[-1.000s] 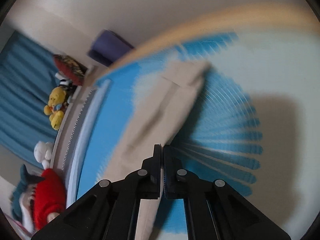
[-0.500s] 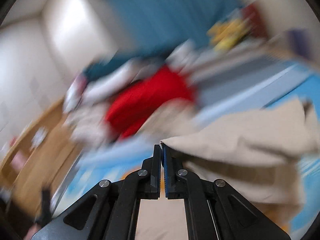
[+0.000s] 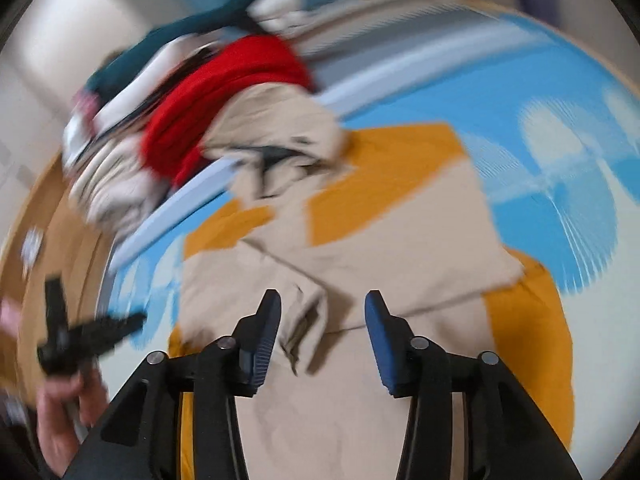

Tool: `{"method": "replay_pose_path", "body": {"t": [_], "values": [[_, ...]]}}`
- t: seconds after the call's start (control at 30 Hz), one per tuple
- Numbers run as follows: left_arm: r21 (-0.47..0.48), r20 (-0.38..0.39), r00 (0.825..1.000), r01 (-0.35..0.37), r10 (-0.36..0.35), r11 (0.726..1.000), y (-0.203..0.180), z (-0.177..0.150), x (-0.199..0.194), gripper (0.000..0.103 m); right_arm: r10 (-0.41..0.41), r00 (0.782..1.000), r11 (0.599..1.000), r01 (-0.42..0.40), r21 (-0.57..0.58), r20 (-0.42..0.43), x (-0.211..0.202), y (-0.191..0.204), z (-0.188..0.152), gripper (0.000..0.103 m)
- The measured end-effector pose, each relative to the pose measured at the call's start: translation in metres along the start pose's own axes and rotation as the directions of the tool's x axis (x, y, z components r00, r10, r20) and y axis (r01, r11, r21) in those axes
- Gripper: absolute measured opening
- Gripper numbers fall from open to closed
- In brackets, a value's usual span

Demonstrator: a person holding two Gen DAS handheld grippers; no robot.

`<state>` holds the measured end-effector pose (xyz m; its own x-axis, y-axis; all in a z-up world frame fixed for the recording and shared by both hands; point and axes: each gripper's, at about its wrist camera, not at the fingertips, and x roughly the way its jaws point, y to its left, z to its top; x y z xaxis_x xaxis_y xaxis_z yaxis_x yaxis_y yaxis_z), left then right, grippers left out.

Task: Fold large clothes
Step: 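Fold the held sleeve across the jacket body with the right gripper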

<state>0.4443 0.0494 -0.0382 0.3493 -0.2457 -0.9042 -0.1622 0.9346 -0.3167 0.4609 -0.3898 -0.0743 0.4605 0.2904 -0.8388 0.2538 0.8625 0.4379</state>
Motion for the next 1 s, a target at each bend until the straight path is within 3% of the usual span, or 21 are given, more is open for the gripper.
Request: {"method": "replay_pose_path", "body": {"t": [0.13,0.23,0.3,0.43,0.47,0.5,0.53,0.6,0.7,0.8,0.87,0.93,1.0], "values": [[0.197,-0.074,0.994,0.091,-0.078,0.976,-0.063,-0.026,0.032,0.046,-0.005,0.989,0.969,0.042,0.245,-0.15,0.053,-0.055,0.002,0.046],[0.31,-0.112,0.991,0.109,-0.078,0.945,-0.104,-0.049,0.057,0.056,-0.017,0.984,0.941,0.075,0.33,-0.176,0.074,-0.08,0.007,0.046],[0.386,-0.133,0.989,0.105,-0.057,0.916,-0.128,-0.064,0.074,0.062,0.016,0.983,0.924,0.056,0.379,-0.183,0.082,-0.089,0.01,0.046],[0.496,-0.079,0.992,-0.05,0.102,0.867,-0.145,-0.083,0.101,0.058,0.047,0.978,0.912,0.04,0.409,-0.201,0.094,-0.094,0.012,0.045],[0.502,-0.056,0.99,-0.087,0.132,0.861,-0.144,-0.083,0.103,0.034,0.046,0.979,0.91,0.04,0.412,-0.199,0.096,-0.096,0.012,0.037],[0.496,-0.038,0.989,-0.106,0.144,0.862,-0.139,-0.079,0.101,0.006,0.05,0.98,0.909,0.036,0.415,-0.195,0.097,-0.097,0.013,0.028],[0.459,-0.027,0.992,-0.097,0.123,0.883,-0.131,-0.07,0.091,0.005,0.056,0.98,0.909,0.029,0.415,-0.192,0.1,-0.097,0.013,0.003],[0.338,0.085,0.992,-0.114,0.091,0.934,-0.108,-0.045,0.051,0.0,0.027,0.984,0.909,0.048,0.413,-0.175,0.099,-0.096,0.015,0.001],[0.144,0.223,0.967,-0.155,0.12,0.977,-0.057,-0.005,-0.005,0.0,-0.033,0.988,0.906,0.094,0.413,-0.153,0.089,-0.099,0.017,0.0],[-0.098,0.218,0.962,-0.142,0.161,0.985,0.015,0.019,-0.023,0.0,-0.088,0.986,0.894,0.14,0.425,-0.14,0.08,-0.106,0.018,0.0],[-0.228,0.195,0.973,-0.078,0.123,0.971,0.052,0.025,-0.024,0.0,-0.113,0.986,0.9,0.155,0.408,-0.124,0.076,-0.106,0.021,0.0],[-0.212,0.143,0.988,-0.031,0.062,0.977,0.05,0.024,-0.016,0.005,-0.094,0.987,0.909,0.139,0.392,-0.132,0.077,-0.105,0.022,0.003],[-0.08,0.107,0.994,0.001,0.007,0.997,0.012,0.012,-0.002,0.028,-0.082,0.987,0.91,0.132,0.394,-0.142,0.078,-0.104,0.022,0.003]]}}
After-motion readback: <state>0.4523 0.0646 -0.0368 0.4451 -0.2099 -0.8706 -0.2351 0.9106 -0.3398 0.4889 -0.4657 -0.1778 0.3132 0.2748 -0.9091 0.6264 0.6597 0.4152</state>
